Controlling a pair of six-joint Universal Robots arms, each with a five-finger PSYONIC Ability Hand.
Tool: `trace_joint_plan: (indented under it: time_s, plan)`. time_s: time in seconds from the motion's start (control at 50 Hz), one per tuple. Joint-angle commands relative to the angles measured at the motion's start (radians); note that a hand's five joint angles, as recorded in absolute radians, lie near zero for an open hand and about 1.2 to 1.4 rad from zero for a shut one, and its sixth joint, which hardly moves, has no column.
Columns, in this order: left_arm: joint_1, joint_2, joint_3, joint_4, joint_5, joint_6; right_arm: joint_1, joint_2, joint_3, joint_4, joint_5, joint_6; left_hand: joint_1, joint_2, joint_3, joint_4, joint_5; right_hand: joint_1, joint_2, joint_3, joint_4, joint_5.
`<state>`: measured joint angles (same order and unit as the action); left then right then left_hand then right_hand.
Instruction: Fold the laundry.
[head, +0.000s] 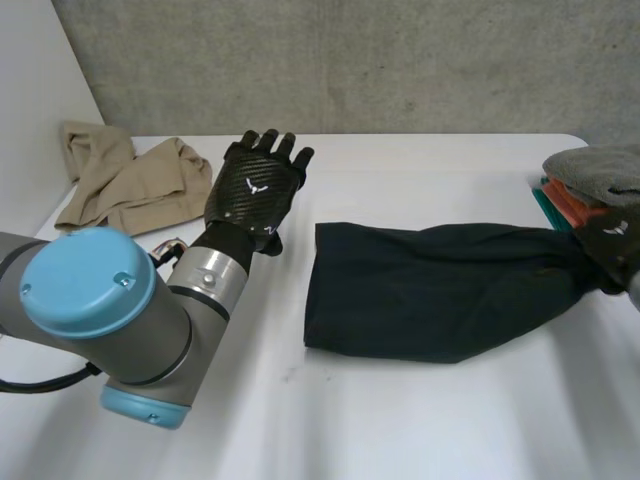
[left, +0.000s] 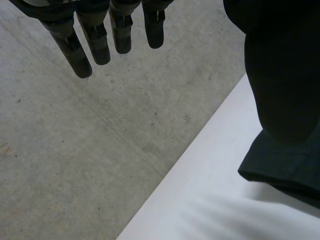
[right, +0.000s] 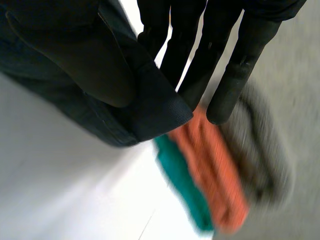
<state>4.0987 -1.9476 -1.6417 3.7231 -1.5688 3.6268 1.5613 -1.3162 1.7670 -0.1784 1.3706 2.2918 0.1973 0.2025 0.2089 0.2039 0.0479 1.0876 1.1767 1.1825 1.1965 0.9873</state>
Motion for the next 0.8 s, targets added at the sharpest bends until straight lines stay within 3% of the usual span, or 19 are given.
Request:
trace_joint_plan:
  time_s: [0.02,0.06,0.14,0.22,0.3,0.36,0.38,0.42,0.54,0.62,0.74,0.8]
  plan:
    - [0.005,0.039,-0.026,-0.002,-0.005,-0.004,0.374,0.009,-0.061,-0.16,-0.033,-0.045,-0.023,-0.028,-0.034,-0.029,-0.048,0.309,0.22,0.214,0.2,0.234]
    - [0.006,0.044,-0.03,-0.002,-0.013,-0.008,0.445,0.023,-0.057,-0.223,-0.059,-0.048,-0.023,-0.028,-0.034,-0.029,-0.048,0.309,0.22,0.214,0.2,0.234]
    - [0.006,0.049,-0.026,-0.002,-0.04,-0.025,0.604,0.167,-0.057,-0.343,-0.207,-0.101,-0.023,-0.028,-0.034,-0.029,-0.048,0.309,0.22,0.214,0.2,0.234]
    - [0.006,0.052,-0.015,0.0,-0.063,-0.046,0.655,0.276,-0.08,-0.349,-0.312,-0.181,-0.023,-0.028,-0.034,-0.029,-0.048,0.309,0.22,0.214,0.2,0.234]
    - [0.008,0.055,0.0,0.0,-0.091,-0.057,0.661,0.279,-0.087,-0.351,-0.357,-0.183,-0.023,-0.028,-0.034,-0.029,-0.048,-0.337,-0.426,-0.432,-0.446,-0.411]
    - [0.011,0.065,0.02,0.0,-0.111,-0.062,0.657,0.273,-0.078,-0.349,-0.358,-0.14,-0.023,-0.028,-0.034,-0.029,-0.048,-0.576,-0.665,-0.671,-0.685,-0.65]
    - [0.018,0.067,0.031,0.0,-0.119,-0.066,0.645,0.252,-0.069,-0.349,-0.354,-0.085,-0.023,-0.028,-0.034,-0.029,-0.048,-0.737,-0.826,-0.832,-0.846,-0.811]
    - [0.028,0.068,0.043,0.0,-0.12,-0.074,0.623,0.206,-0.057,-0.349,-0.343,0.007,-0.023,-0.028,-0.034,-0.029,-0.048,-0.844,-0.933,-0.938,-0.952,-0.918]
    - [0.029,0.05,0.124,-0.008,-0.116,-0.143,0.531,-0.007,0.002,-0.323,-0.277,0.56,-0.023,-0.028,-0.034,-0.029,-0.048,-0.913,-1.002,-1.008,-1.022,-0.987]
    - [0.006,0.001,0.181,-0.07,-0.111,-0.192,0.418,-0.063,-0.004,-0.226,-0.265,0.768,-0.023,-0.028,-0.034,-0.029,-0.048,-0.913,-1.002,-1.008,-1.022,-0.987]
    - [-0.092,-0.108,0.292,-0.229,-0.091,-0.26,0.281,-0.06,-0.066,-0.052,-0.234,0.802,-0.023,-0.028,-0.034,-0.029,-0.048,-0.913,-1.002,-1.008,-1.022,-0.987]
    - [-0.121,-0.178,0.345,-0.305,-0.053,-0.28,0.273,0.02,-0.13,0.029,-0.176,0.795,-0.023,-0.028,-0.034,-0.029,-0.048,-0.913,-1.002,-1.008,-1.022,-0.987]
